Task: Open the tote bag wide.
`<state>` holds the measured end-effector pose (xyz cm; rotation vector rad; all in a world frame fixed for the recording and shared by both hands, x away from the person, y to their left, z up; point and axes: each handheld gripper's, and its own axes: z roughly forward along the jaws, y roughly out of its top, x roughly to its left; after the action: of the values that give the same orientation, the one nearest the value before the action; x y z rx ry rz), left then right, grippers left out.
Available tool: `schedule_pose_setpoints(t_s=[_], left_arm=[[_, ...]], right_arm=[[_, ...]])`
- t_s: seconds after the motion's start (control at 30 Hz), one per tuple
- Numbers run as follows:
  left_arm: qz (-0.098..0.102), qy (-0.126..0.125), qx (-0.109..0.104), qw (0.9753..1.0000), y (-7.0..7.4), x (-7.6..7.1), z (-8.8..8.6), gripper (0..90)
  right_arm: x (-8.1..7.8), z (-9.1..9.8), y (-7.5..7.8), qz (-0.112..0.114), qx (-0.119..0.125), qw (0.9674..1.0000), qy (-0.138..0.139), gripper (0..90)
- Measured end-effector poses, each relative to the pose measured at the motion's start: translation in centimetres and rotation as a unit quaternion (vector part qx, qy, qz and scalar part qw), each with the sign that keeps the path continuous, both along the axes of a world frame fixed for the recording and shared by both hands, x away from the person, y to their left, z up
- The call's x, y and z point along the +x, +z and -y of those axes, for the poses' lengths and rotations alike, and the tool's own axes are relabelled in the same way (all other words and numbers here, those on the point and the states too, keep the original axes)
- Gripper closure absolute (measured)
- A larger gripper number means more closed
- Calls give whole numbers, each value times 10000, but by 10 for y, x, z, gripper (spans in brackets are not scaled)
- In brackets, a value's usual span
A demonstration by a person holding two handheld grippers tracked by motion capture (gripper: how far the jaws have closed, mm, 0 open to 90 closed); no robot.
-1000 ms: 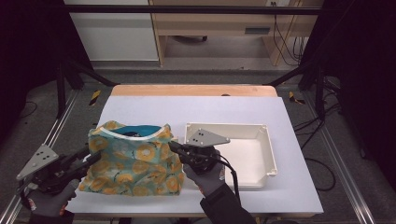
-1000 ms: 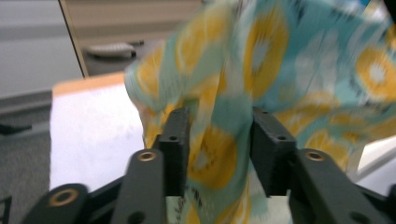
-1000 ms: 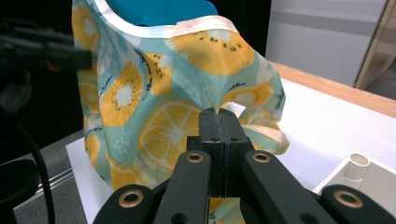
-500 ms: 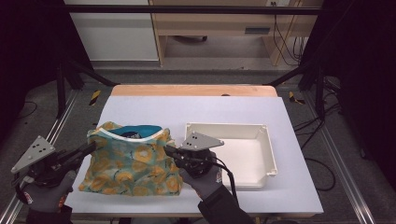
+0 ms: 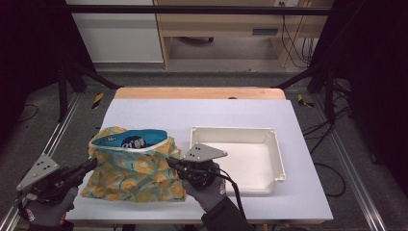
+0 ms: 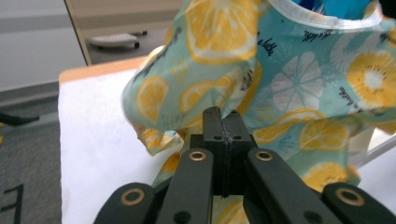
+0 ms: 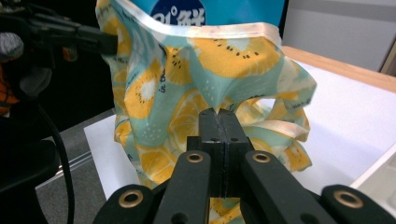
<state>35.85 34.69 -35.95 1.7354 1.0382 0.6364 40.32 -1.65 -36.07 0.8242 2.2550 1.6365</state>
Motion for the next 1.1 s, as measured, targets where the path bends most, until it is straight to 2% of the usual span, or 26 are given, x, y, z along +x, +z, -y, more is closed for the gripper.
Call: schedule_pose_setpoints(t_s=[0.3,0.5,0.87,1.1], left_arm=[[-190,24,116,9997,-16,1,-1,900],[-314,-54,223,9992,-28,4,4,900],[-512,-179,289,9981,-48,8,6,900],[-698,-229,177,9971,-60,10,2,900]], right_arm=[[-2,-3,-16,-104,-91,9998,-106,900],[-3,-5,-28,-200,-130,9995,-185,900],[-7,-11,-53,-353,-262,9986,-310,900],[-11,-16,-65,-403,-347,9981,-311,900]])
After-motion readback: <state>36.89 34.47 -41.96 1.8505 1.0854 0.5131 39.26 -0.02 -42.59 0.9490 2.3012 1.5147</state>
